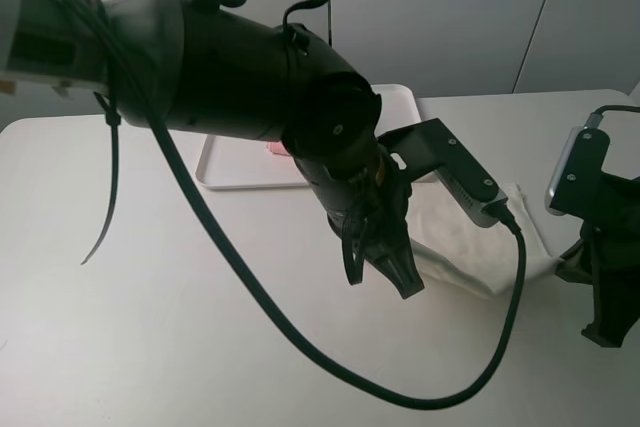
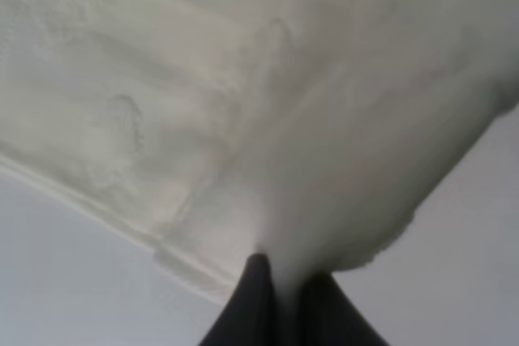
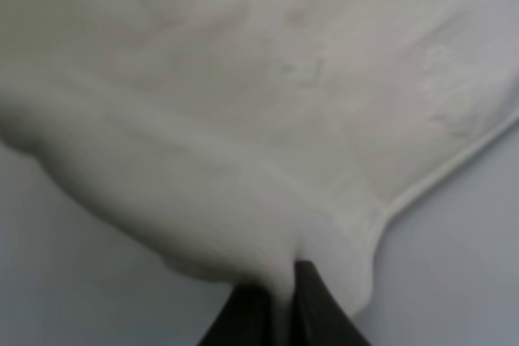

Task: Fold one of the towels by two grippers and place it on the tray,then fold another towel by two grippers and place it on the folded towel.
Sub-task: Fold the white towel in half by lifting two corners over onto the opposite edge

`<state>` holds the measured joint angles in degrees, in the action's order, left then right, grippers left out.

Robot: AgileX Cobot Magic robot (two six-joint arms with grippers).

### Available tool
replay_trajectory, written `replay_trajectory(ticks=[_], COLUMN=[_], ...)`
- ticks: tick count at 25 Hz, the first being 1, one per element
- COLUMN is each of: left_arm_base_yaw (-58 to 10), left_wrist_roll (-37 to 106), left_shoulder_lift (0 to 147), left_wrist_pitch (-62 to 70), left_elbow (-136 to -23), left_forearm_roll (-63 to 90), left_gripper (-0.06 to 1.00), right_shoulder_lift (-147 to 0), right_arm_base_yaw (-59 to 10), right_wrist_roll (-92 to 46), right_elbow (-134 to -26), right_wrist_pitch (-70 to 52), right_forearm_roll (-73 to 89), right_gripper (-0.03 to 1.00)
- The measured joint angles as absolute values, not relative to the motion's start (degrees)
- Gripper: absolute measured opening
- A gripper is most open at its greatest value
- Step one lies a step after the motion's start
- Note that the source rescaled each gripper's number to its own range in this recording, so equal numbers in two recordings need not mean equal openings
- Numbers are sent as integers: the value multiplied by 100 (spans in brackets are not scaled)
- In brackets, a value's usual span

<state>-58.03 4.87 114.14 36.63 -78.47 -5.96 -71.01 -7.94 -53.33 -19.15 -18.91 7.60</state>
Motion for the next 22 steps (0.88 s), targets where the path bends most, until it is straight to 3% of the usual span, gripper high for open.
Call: replay_trajectory(ticks=[12,22], left_arm_base_yaw=[-5489,-5093], left_wrist_roll=[51,-280], left_shoulder_lift=[11412,11412], left_wrist_pitch=[3093,2895], left_elbow=[-7847,-7847], left_forearm_roll=[-450,-434], left_gripper=[0,0], right_shoulder_lift=[-7000,-7313], right_arm_base_yaw=[-794,-794], right_wrist_roll=[-3174,-2357], right_elbow=[-1915,-1925], right_wrist_pitch=[-498,267], right_forearm_roll=[827,1454], right_gripper=[0,0])
